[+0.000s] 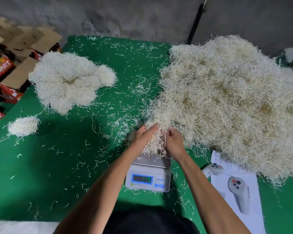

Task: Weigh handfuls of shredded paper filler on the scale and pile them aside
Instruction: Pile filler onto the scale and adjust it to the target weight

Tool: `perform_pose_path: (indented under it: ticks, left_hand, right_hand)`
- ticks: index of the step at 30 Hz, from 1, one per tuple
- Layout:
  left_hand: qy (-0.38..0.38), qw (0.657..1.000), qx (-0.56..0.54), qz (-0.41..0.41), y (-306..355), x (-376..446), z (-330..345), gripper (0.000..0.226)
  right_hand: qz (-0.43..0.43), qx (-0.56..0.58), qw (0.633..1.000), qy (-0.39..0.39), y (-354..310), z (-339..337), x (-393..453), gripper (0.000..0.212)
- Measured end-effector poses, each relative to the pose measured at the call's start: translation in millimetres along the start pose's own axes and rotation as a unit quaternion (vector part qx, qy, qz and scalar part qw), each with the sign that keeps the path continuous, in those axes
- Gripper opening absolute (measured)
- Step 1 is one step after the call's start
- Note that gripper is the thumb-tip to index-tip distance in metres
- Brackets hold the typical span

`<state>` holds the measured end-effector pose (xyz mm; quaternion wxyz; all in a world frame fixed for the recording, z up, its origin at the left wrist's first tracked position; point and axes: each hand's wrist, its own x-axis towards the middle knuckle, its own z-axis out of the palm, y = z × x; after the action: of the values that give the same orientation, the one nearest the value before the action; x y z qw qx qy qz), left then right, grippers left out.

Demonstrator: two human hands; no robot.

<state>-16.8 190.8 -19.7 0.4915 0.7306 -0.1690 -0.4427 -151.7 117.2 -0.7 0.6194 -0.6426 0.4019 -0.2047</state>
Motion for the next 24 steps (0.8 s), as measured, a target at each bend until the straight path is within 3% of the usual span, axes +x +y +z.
perform_pose_path:
  ticks: [2,4,7,10,12,16,21,24]
  left_hand:
    - [-0.007,1.0,-0.008,0.006,5,0,-1,0.11]
    - [0.007,0.999,-0.031,0.033,6,4,-7,0.099]
    - [-0.005,0.998,-0.013,0.053,12,5,-14,0.097]
    - [-0.003,0.998,0.042,0.04,14,1,-13,0.1]
    - [-0.002,0.999,0.033,0.024,12,-2,-14,0.1]
    - [-0.003,0.999,-0.04,0.014,18,-3,-10,0.108]
    - [0.09,0.991,-0.102,-0.002,11,-6,-24,0.079]
    - [0.143,0.984,-0.104,0.001,-2,-2,-39,0.068]
  right_hand:
    - [0.009,-0.009,1.0,-0.027,-8,-3,6,0.034]
    - [0.011,-0.015,0.999,-0.03,-16,-9,15,0.023]
    - [-0.014,-0.004,1.0,0.001,-24,-18,26,0.051]
    - [-0.037,-0.052,0.997,-0.045,-29,-23,39,0.05]
    - [-0.021,-0.031,0.999,-0.037,-29,-32,53,0.053]
    - [0.068,0.052,0.995,0.053,-31,-42,81,0.027]
    - [0.157,0.17,0.947,0.222,-34,-93,109,0.021]
    - [0.125,0.232,0.922,0.283,-30,-121,113,0.018]
